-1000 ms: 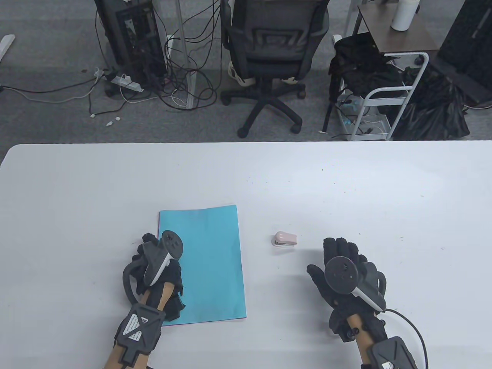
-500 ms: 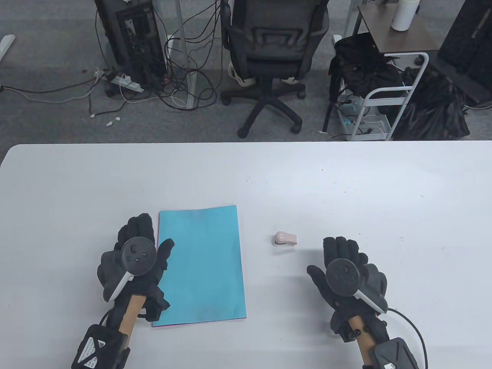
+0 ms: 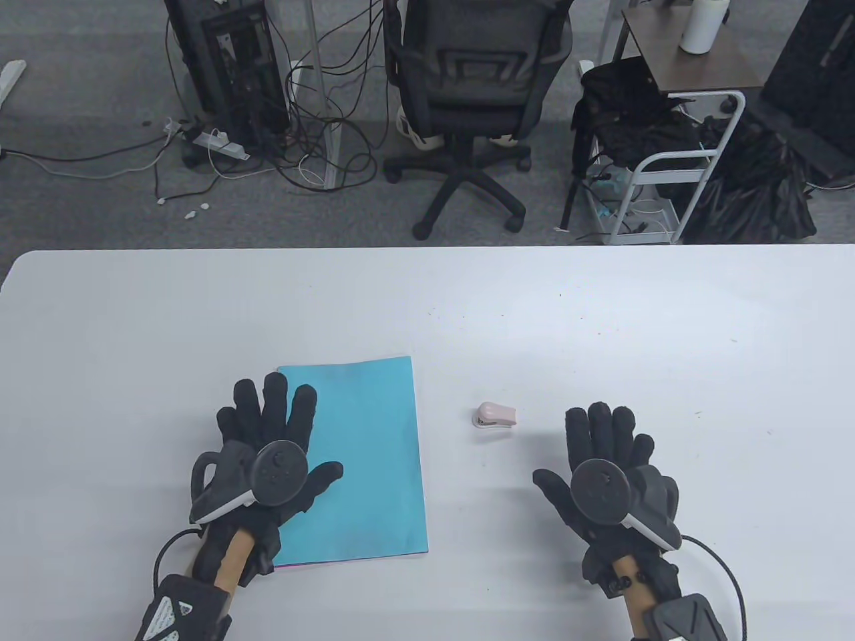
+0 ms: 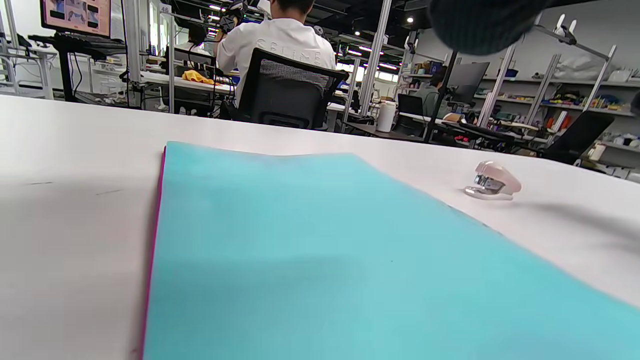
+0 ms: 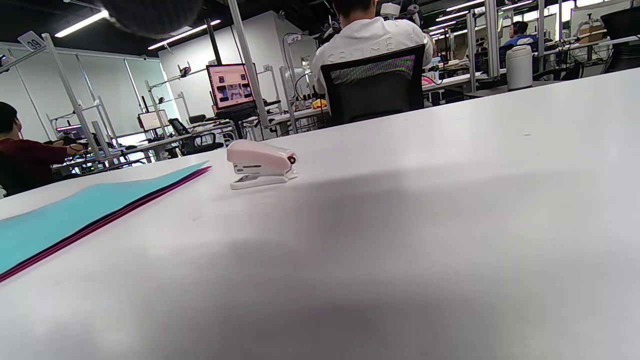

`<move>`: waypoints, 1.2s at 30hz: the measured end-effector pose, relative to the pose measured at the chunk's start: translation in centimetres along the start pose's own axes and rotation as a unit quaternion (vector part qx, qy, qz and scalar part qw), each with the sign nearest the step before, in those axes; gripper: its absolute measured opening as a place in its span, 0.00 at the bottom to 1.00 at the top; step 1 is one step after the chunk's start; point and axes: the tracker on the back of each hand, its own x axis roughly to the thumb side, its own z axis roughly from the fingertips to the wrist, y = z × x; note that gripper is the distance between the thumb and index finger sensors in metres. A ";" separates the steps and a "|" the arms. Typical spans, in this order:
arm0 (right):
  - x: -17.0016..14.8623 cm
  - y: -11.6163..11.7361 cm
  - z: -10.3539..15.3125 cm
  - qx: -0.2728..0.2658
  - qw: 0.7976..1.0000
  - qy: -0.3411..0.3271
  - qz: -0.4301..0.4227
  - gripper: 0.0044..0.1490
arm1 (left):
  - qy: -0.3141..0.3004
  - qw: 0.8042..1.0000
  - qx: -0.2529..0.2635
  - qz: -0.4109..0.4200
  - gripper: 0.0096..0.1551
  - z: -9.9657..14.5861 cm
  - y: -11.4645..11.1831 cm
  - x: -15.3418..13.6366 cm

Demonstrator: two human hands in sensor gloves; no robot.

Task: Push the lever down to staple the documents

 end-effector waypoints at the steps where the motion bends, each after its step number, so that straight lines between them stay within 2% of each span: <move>1: -0.1 0.0 0.0 0.000 1.000 0.002 -0.001 0.61 | -0.001 1.000 0.000 -0.001 0.63 0.0 0.0 0.0; 10: -0.7 0.3 -0.5 0.007 1.000 0.008 -0.007 0.60 | 0.012 1.000 0.005 0.010 0.61 -0.3 -0.3 -0.9; 20: -0.6 0.3 -0.5 0.006 1.000 0.007 -0.008 0.60 | 0.015 1.000 0.012 0.001 0.60 -0.4 -0.4 -0.5; 24: -0.5 0.3 -0.4 0.009 1.000 0.005 -0.010 0.59 | 0.020 1.000 -0.007 -0.002 0.60 -0.5 -0.8 -0.5; 36: -0.4 0.3 -0.4 0.011 1.000 0.007 -0.004 0.59 | 0.020 1.000 0.004 -0.003 0.60 -0.4 -0.6 -0.5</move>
